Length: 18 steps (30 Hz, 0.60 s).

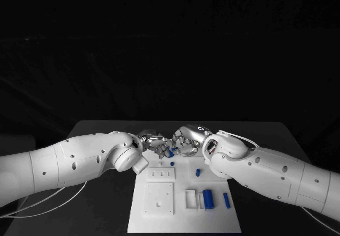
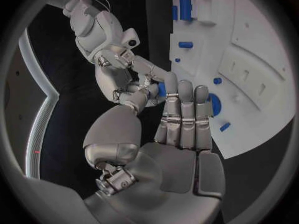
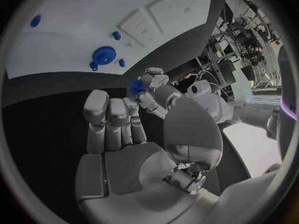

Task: Assemble the parts on the task board

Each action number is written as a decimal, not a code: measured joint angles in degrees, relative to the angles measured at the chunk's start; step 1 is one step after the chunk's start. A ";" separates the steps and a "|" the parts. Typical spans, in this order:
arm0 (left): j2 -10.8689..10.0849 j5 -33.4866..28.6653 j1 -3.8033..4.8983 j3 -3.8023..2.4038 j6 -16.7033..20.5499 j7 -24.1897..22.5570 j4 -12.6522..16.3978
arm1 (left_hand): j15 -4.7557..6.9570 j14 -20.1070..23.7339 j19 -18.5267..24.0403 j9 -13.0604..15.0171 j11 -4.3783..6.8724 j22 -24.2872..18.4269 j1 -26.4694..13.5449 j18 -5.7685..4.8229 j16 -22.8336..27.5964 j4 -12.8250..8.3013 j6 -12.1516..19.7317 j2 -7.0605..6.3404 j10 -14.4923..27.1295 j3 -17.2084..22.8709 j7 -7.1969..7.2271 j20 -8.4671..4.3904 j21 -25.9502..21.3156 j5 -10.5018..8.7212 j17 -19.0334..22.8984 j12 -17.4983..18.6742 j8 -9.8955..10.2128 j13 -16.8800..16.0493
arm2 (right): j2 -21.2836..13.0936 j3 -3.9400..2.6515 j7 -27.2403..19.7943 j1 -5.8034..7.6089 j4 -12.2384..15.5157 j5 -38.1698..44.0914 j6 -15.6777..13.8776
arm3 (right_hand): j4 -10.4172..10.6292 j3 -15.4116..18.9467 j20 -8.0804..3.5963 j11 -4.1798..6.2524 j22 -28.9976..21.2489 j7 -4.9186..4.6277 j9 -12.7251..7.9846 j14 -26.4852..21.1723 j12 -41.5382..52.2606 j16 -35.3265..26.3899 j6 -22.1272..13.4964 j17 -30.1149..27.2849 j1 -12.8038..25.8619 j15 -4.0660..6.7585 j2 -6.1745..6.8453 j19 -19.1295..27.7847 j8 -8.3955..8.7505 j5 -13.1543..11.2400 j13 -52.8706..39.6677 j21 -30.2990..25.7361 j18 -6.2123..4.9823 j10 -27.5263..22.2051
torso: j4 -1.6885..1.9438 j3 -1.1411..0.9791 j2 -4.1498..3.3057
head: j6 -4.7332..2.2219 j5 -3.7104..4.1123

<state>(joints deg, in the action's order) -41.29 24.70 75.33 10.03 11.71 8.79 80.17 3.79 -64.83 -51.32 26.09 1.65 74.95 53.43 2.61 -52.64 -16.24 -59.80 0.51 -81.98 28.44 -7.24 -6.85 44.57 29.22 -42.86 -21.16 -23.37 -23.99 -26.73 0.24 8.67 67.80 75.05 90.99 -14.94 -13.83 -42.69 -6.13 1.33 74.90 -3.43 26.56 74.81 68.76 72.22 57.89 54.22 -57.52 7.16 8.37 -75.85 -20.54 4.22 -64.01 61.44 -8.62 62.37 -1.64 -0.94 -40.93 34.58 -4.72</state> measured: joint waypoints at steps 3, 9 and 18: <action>-0.02 0.21 0.00 -0.02 -0.08 0.14 0.00 | 0.44 -0.11 0.00 0.01 0.30 0.00 -0.08 0.01 -0.87 -0.08 -0.01 -0.08 0.11 -0.09 0.00 0.00 0.54 -0.01 -0.37 -0.89 -0.22 -0.82 | 0.05 0.02 -0.40 -0.01 -0.28 -0.37 -0.03 | 0.00 0.00 -0.02 0.00 0.03 -0.11 0.00 0.00 -0.44 -0.30 -0.10 0.00 -0.10 -0.01 0.11 0.02 0.10 0.00 0.00 -0.01 -0.08 0.00 | 0.00 0.00 0.01 | 0.05 0.00; -0.04 0.43 0.05 -0.09 -0.18 0.41 0.00 | 0.62 0.02 0.03 0.02 0.82 0.00 -0.24 0.04 -1.53 -0.15 -0.69 -0.24 -0.24 -0.16 0.08 -0.03 0.66 -0.01 -0.98 -1.86 -0.22 -2.14 | -0.02 0.11 -0.88 -0.08 -0.83 -0.93 -0.12 | 0.79 1.44 -0.31 -0.52 0.05 -1.04 -0.01 0.01 -0.98 -0.83 -0.97 -0.19 1.13 -0.01 1.34 0.34 0.81 2.10 0.21 -0.36 -0.13 -0.53 | -0.02 -0.04 0.05 | 0.13 -0.08; -0.06 0.63 0.07 -0.13 -0.41 0.47 -0.17 | 0.63 0.02 0.55 5.03 0.91 -0.01 -0.53 0.04 -1.93 -0.14 -1.09 -0.53 -0.33 -0.17 0.39 0.08 0.91 0.37 -1.22 -2.52 -0.45 -2.71 | -0.82 0.28 -0.89 -0.13 -1.28 -1.86 -0.28 | 0.91 4.49 -0.43 -1.74 0.04 -2.96 -0.63 -0.90 -2.85 -1.49 -2.86 -0.19 1.58 -0.91 2.99 0.89 3.05 2.73 1.21 -1.04 -0.07 -2.00 | 0.01 -0.04 0.07 | 0.13 -0.08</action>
<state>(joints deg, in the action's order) -41.36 25.34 75.40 9.90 11.30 9.26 80.00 4.43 -64.81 -50.77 31.12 2.56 74.93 52.90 2.65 -54.58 -16.39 -60.89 -0.03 -82.31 28.27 -6.84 -6.77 45.47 29.58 -44.08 -23.69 -23.82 -26.70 -27.56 0.51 7.78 67.67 73.77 89.13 -15.22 -12.92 -38.19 -6.56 -0.41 74.94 -6.39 25.93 73.91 65.91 70.73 55.03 54.04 -55.94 6.25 11.36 -74.96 -17.49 6.95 -62.80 60.39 -8.69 60.37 -1.63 -0.98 -40.86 34.71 -4.80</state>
